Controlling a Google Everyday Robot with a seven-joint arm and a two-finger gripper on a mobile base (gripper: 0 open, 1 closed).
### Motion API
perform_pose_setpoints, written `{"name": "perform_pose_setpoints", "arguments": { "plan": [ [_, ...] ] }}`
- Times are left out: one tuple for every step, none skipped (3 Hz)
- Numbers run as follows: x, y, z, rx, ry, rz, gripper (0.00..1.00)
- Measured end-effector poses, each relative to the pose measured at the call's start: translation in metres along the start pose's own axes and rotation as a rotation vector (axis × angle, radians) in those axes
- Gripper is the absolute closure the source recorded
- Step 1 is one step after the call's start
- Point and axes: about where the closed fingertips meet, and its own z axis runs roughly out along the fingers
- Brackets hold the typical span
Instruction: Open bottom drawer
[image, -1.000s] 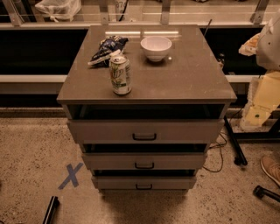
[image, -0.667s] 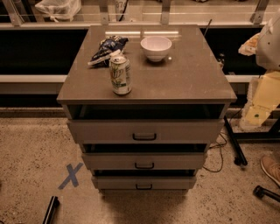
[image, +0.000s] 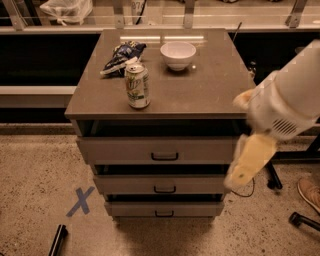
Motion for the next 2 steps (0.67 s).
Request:
{"name": "perform_pose_setpoints", "arguments": {
  "plan": [
    [-0.020,0.051,0.064,-0.078,-0.148,0.020,0.00],
    [-0.031,0.072,0.093,-0.096,-0.168,0.016,0.00]
  ]
}}
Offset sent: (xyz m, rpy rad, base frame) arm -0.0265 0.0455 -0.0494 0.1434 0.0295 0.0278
